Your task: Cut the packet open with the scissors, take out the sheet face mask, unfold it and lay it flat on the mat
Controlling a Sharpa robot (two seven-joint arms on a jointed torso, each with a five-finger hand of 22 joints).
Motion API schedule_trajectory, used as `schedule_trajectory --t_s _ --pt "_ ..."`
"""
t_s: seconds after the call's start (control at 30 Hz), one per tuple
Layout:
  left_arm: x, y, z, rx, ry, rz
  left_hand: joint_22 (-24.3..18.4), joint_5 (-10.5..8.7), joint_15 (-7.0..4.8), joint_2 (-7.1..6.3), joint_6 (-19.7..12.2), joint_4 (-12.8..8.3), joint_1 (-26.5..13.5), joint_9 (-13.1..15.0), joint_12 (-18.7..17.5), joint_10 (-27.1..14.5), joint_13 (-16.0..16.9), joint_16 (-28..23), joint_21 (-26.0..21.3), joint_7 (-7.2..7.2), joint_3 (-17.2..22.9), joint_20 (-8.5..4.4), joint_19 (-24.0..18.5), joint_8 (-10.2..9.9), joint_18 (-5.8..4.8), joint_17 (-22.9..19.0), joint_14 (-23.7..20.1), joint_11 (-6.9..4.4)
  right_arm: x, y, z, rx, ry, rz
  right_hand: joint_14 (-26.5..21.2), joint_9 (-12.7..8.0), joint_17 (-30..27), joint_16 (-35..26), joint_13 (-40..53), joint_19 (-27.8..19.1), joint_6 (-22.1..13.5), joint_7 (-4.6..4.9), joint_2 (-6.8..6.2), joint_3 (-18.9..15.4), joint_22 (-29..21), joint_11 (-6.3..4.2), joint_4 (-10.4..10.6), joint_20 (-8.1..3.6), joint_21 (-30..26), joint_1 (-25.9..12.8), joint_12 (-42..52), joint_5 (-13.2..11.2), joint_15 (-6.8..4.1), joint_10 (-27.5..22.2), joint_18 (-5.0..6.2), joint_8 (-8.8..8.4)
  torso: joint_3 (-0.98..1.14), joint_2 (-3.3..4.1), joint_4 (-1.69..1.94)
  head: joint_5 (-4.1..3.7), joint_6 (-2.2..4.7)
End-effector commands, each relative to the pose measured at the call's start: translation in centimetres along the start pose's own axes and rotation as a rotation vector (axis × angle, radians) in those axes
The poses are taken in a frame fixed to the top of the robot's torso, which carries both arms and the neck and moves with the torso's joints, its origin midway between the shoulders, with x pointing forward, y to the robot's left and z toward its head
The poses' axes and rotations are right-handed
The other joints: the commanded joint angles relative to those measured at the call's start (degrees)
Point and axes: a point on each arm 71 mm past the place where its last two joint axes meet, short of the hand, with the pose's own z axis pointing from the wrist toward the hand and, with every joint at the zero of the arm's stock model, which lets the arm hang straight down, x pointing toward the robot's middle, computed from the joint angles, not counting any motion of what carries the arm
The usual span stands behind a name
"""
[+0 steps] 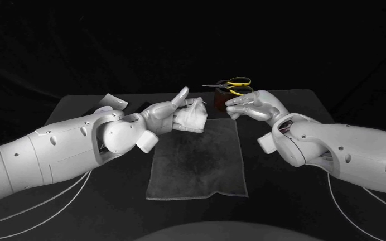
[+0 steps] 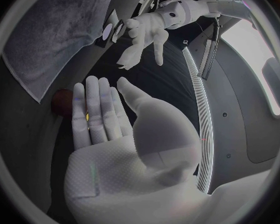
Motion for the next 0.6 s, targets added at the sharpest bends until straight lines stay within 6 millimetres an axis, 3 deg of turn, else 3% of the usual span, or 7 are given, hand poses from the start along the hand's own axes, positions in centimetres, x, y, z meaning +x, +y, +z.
schedule_trajectory --t_s 0.03,0.13,0.23,0.3,0.47,0.53,0.6 --pt "0.7 -0.2 0.0 0.017 0.073 0.028 0.0 0.06 0.18 -0.90 -0.6 0.0 0.0 -0.1 -1.6 -1.6 -0.2 -0.3 0.0 0.22 -1.7 0.06 -0.7 -0.5 0.17 -0.2 -1.1 0.14 0.4 -0.1 0.0 0.001 0.032 0.038 -0.2 -0.1 -0.1 -0.5 -0.1 -0.5 0.1 0.24 -0.05 0.6 -0.1 0.39 -0.1 0.11 -0.4 -0.7 -0.4 0.1 0.29 0.1 0.36 -0.26 -0.02 0.00 0.02 0.20 -0.26" --pt "0.8 -0.1 0.0 0.015 0.076 0.028 0.0 0.06 0.39 -1.60 -1.1 0.0 -0.5 -0.3 -2.9 -5.6 -0.4 -0.3 0.0 0.61 -1.3 0.07 -1.0 -0.8 0.05 -0.3 -2.4 0.86 0.7 0.1 -0.1 -0.029 0.043 -0.004 0.6 0.0 0.0 0.1 0.1 0.1 0.8 -0.16 -0.32 2.2 -0.2 -0.06 -0.3 -0.04 -0.2 -0.5 0.1 0.2 -0.10 1.4 0.48 0.21 -0.04 -0.02 -0.02 0.42 -0.34" --pt "0.8 -0.1 0.0 0.013 0.077 0.022 -0.2 0.05 0.83 -3.44 -2.4 0.1 -2.7 -0.7 -3.4 -10.3 -0.6 -0.5 -0.2 1.75 0.7 0.08 -3.2 -1.5 -0.39 -0.7 -5.2 1.46 1.0 0.5 -0.3 -0.076 0.058 -0.078 4.3 0.0 1.1 3.0 1.0 3.0 1.4 -0.97 -1.46 3.9 0.5 -1.36 -0.2 -1.20 1.4 -0.4 2.1 0.2 -1.51 5.1 0.56 0.65 -0.05 0.02 0.00 0.63 -0.45" --pt "0.8 -0.1 0.0 0.013 0.072 0.020 -0.2 0.04 1.06 -4.09 -2.6 0.1 -3.7 -0.7 -3.5 -12.5 -0.7 -0.6 -0.3 2.09 2.0 0.07 -4.3 -1.6 -0.63 -0.9 -6.9 1.73 1.3 0.9 -0.4 -0.109 0.065 -0.133 7.3 0.0 2.3 5.8 2.1 5.8 2.0 -1.73 -2.30 4.3 1.5 -2.32 0.0 -2.52 3.4 -0.7 3.7 0.2 -2.69 7.5 0.53 1.06 -0.03 0.01 0.01 0.77 -0.51" --pt "0.7 -0.1 0.1 0.019 0.047 0.007 -0.4 0.03 2.06 -5.78 -5.5 0.1 -8.4 -1.7 -4.0 -20.3 -1.2 -1.1 -0.5 5.37 6.2 0.09 -8.2 -3.1 -1.55 -1.7 -14.1 2.81 2.3 2.3 -1.0 -0.204 0.071 -0.280 15.1 0.6 6.6 15.1 8.6 12.4 4.1 -3.92 -4.29 4.0 5.2 -4.83 0.4 -6.07 9.6 -1.3 11.5 2.3 -5.85 13.6 0.39 2.42 0.02 0.00 0.06 1.00 -0.58" --pt "0.7 -0.1 0.1 0.025 0.034 -0.001 -0.7 0.03 2.34 -6.09 -5.9 0.1 -10.0 -1.9 -4.0 -22.1 -1.3 -1.1 -0.7 6.38 7.0 0.10 -11.2 -3.3 -2.12 -1.9 -16.3 3.04 2.7 3.0 -1.3 -0.238 0.072 -0.333 17.1 0.9 8.8 19.2 13.2 13.9 4.4 -4.29 -5.04 3.6 7.1 -5.35 0.8 -7.01 12.1 -1.6 16.4 3.6 -6.55 13.6 0.28 2.77 0.00 -0.02 0.06 1.07 -0.54" --pt "0.7 -0.2 0.2 0.030 0.026 -0.009 -0.8 0.01 2.70 -6.68 -6.2 0.2 -11.3 -2.0 -4.1 -24.7 -1.4 -1.2 -0.8 6.78 8.1 0.09 -14.3 -3.4 -2.76 -2.0 -19.0 3.22 3.1 3.8 -1.5 -0.273 0.074 -0.390 19.7 1.4 14.7 25.5 29.7 14.6 4.5 -4.58 -5.46 3.4 9.9 -5.73 1.6 -7.92 15.7 -2.0 31.4 4.2 -7.08 12.2 0.13 3.48 -0.05 -0.02 0.02 1.14 -0.56"
